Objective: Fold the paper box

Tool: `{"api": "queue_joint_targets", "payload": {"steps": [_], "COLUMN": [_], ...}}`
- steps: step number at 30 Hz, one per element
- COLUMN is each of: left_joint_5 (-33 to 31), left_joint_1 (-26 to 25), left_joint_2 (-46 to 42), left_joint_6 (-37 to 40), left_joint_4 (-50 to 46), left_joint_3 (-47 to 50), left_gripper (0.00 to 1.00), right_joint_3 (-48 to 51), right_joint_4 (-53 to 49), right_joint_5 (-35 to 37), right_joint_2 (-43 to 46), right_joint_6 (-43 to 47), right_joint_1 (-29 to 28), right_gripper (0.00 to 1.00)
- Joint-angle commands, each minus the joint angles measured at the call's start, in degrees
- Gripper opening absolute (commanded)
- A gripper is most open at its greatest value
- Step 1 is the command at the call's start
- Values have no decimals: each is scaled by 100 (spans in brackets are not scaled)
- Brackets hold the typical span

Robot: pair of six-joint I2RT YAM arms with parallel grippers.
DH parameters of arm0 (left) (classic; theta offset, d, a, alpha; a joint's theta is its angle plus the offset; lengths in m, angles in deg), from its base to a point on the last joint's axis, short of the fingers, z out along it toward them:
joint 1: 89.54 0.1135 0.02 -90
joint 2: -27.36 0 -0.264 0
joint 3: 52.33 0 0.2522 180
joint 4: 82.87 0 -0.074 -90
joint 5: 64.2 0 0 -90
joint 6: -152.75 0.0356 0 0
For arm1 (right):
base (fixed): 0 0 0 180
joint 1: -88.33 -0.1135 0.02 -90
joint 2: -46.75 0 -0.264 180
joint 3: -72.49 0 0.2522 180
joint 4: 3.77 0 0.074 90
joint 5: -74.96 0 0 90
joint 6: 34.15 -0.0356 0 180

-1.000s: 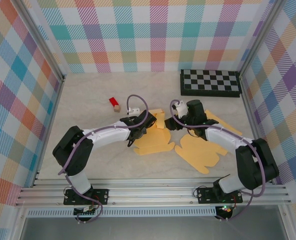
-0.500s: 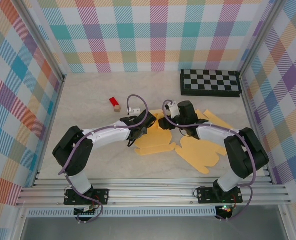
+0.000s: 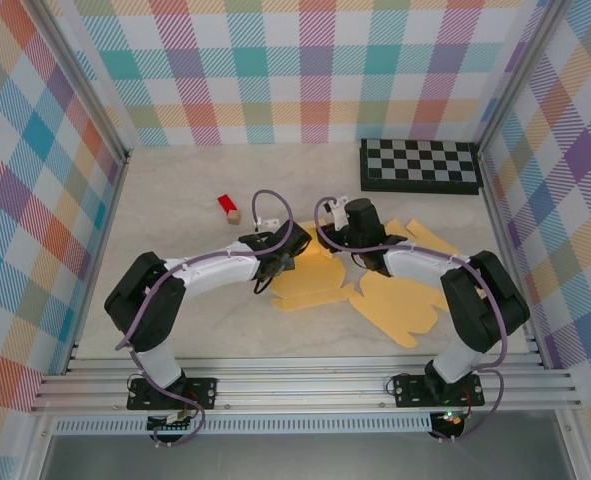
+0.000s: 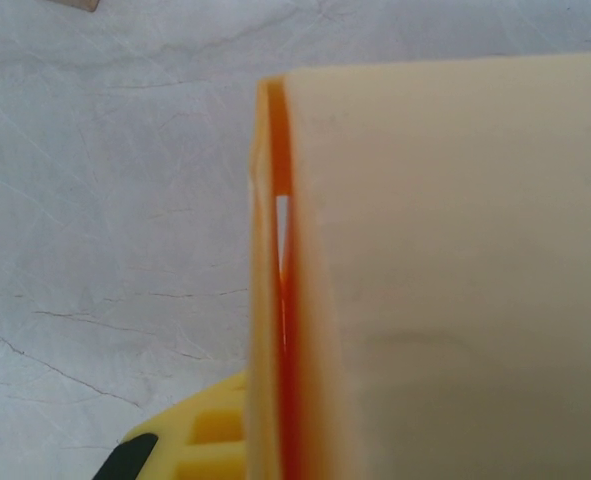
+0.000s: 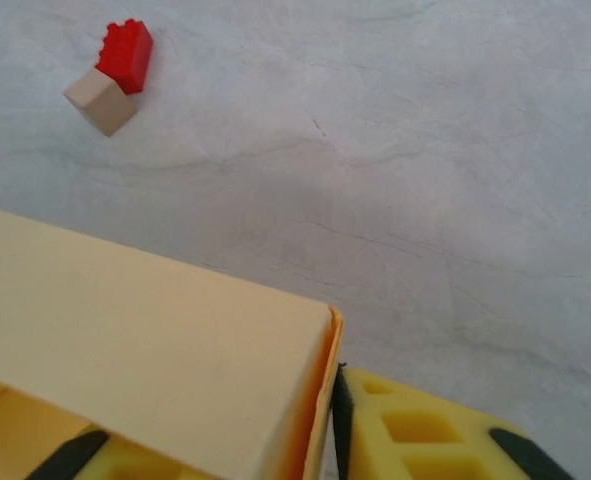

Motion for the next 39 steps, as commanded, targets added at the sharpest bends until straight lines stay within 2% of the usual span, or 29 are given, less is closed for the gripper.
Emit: {"api": "queue_joint_targets", "payload": {"steps": [1,4,8,14,18,22,28,29,32,35,39], "left_joint_5": [173,167,143,-185,-310,-383,-398,-400,-416,-446,-442], "left_joint_1": [26,27,22,-13,-11,-18,19,18,39,75,81], "left_joint_2": [-142,-158,-112,222,498,533,584,598,646,664,673], "left_joint_6": [-154,-169,-236,-438,-441,-405,-403,-409,-393,-378,-368], "left_joint_4": [125,44,-6,117,35,-72,-154,-167,-208,-245,-280], "left_joint_3": [-125,-182,-205,-208,-398,-456,-414,-411,-407,-401,-420], "left_gripper": [0,0,0,0,0,0,0,0,0,0,0], "right_joint_3": [-58,-6,-108,-50,-146,-47,51,142,510,861,809], "right_joint_4": [49,-40,-359,-270,-331,-275,-492,-444,-189,32,-38], "right_joint_5": [719,1509,2656,3379,4221,3819,3231,3131,2558,1973,1790], "right_joint_2": [-82,-77,-235,-601,-905,-894,-842,-821,-627,-300,-237], "right_joint_6": [56,42,-37,-582,-637,-646,-545,-580,-896,-1301,-1161], "right_joint_1": [-199,-264,-353,-646,-1020,-1023,-963,-960,-838,-625,-583], "right_gripper": [16,0,0,0,1,8,12,18,26,26,24]}}
